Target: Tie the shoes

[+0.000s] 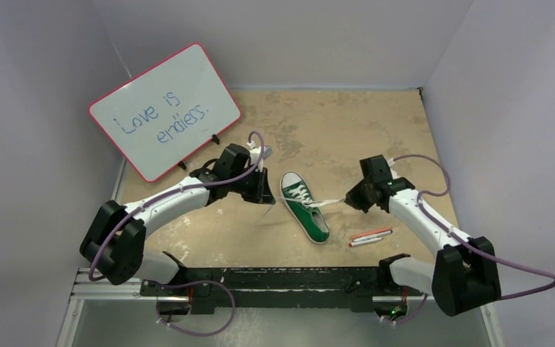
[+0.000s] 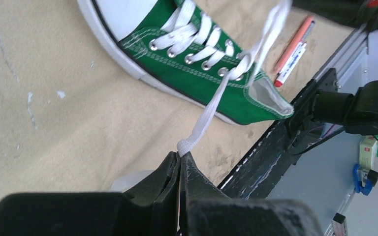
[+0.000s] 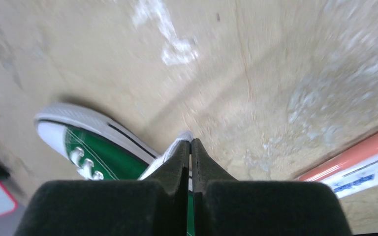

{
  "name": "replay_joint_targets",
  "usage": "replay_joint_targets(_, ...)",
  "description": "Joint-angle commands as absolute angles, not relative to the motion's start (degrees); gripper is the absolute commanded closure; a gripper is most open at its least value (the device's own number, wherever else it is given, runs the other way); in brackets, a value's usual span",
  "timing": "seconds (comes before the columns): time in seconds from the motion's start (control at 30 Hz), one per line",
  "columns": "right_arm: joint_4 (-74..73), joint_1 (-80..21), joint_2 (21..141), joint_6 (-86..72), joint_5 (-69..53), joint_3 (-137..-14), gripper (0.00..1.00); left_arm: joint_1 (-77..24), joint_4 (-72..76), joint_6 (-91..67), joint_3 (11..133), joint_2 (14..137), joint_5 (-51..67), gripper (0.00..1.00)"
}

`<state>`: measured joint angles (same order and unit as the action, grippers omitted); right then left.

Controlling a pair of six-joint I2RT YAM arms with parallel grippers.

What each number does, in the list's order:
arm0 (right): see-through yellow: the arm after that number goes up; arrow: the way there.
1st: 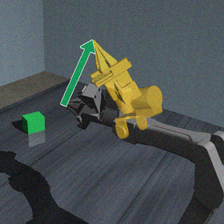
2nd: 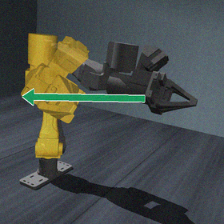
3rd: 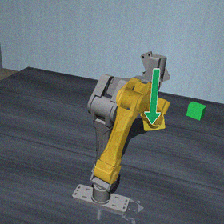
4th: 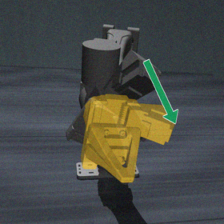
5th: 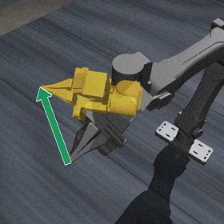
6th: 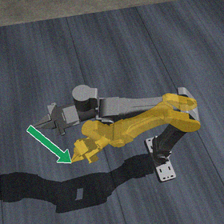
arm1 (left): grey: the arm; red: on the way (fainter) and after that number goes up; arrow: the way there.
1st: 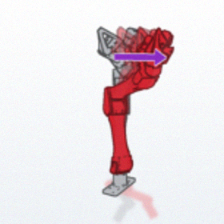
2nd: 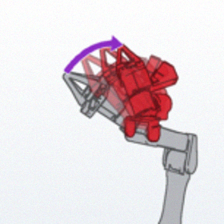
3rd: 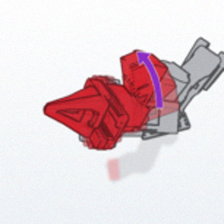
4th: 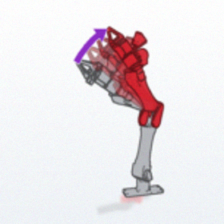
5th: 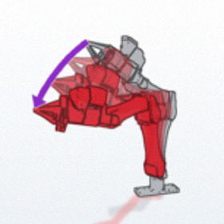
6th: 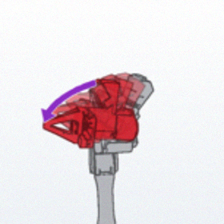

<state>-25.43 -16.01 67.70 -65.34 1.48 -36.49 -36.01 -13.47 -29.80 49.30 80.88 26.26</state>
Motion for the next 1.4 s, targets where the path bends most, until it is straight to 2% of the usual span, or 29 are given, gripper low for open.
replay_joint_targets(0.0,-36.49,-15.69,67.51,-60.24,21.34,-45.76,1.00,-35.66,-17.53,-30.20,47.76,79.06,22.62,1.00)
replay_joint_targets(0.33,-31.65,-14.34,78.11,-47.18,37.60,-56.75,1.00,-35.68,-23.23,-29.63,47.38,81.34,16.82,1.00)
replay_joint_targets(0.6,-25.22,-10.01,83.38,-43.46,33.09,-55.98,1.00,-35.51,-38.68,-27.25,52.36,89.57,10.92,1.00)
replay_joint_targets(0.83,-24.62,-8.82,85.44,-42.30,31.41,-55.11,1.00,-35.42,-42.97,-26.21,54.62,89.60,7.46,1.00)
replay_joint_targets(1.03,-24.78,-8.86,86.75,-38.02,23.89,-55.82,1.00,-35.38,-39.80,-24.64,55.59,88.94,10.35,1.00)
replay_joint_targets(1.23,-31.51,-10.22,89.07,-36.88,7.61,-54.20,1.00,-34.94,-36.45,-24.62,60.32,90.16,11.69,1.00)
replay_joint_targets(1.37,-32.77,-14.59,87.28,-36.21,-1.18,-50.78,1.00,-34.51,-35.43,-25.65,62.83,90.79,9.89,1.00)
